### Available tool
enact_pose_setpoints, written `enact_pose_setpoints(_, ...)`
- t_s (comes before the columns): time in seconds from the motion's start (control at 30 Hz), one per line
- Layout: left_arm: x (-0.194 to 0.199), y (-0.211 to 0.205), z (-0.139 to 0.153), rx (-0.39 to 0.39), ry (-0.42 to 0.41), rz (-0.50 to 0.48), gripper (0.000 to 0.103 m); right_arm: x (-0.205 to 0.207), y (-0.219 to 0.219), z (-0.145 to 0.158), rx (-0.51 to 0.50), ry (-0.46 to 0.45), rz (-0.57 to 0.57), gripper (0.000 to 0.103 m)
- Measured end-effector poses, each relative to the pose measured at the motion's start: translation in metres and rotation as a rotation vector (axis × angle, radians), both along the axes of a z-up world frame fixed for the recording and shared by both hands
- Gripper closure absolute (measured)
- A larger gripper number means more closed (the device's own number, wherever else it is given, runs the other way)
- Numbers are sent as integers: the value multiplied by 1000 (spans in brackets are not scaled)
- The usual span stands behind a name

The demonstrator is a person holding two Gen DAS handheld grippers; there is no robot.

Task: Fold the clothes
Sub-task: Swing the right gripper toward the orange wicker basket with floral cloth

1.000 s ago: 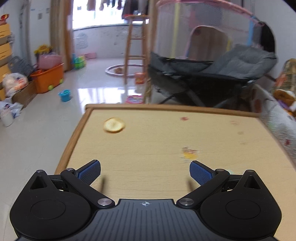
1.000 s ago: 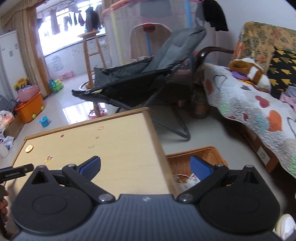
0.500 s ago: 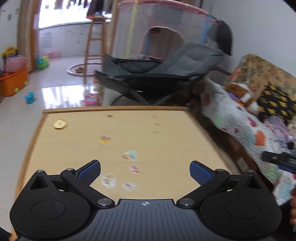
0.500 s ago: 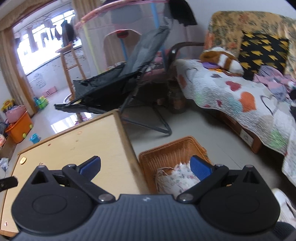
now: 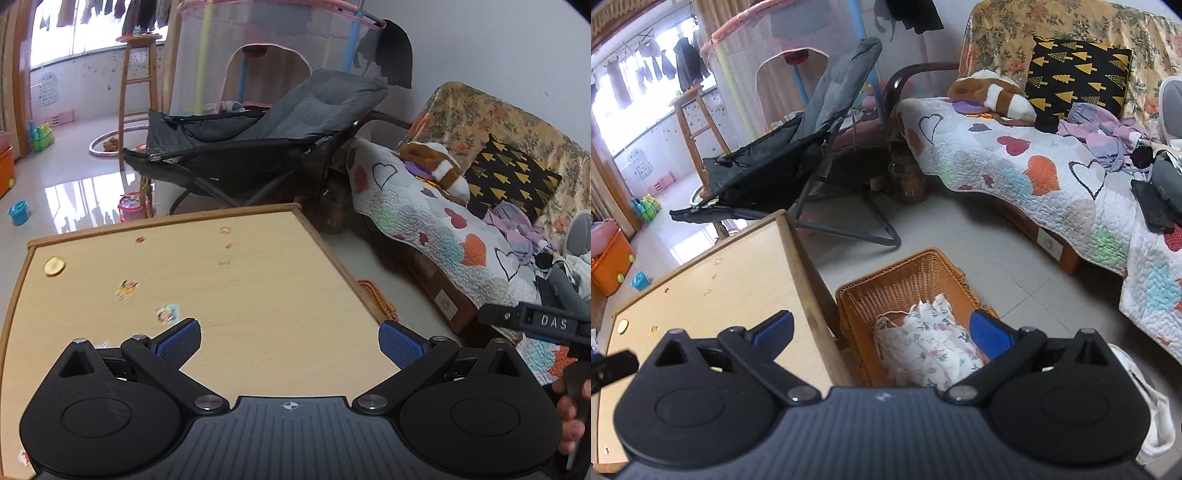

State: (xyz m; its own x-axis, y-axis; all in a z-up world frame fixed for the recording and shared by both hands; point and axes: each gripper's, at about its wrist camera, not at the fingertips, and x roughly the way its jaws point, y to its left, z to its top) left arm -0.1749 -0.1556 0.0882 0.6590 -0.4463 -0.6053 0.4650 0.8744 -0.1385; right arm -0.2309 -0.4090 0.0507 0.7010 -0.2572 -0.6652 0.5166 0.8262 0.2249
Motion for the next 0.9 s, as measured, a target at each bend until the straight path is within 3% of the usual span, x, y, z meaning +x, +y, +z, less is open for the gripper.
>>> enact_pose_setpoints(0.3,24,-38,1,28,11,-35,0,16,-29,-6,42,68,-28,2)
enact_pose_setpoints(0.9,79,-74,-35,98,94,-43,0,81,-65,-52,92,242,-16,3)
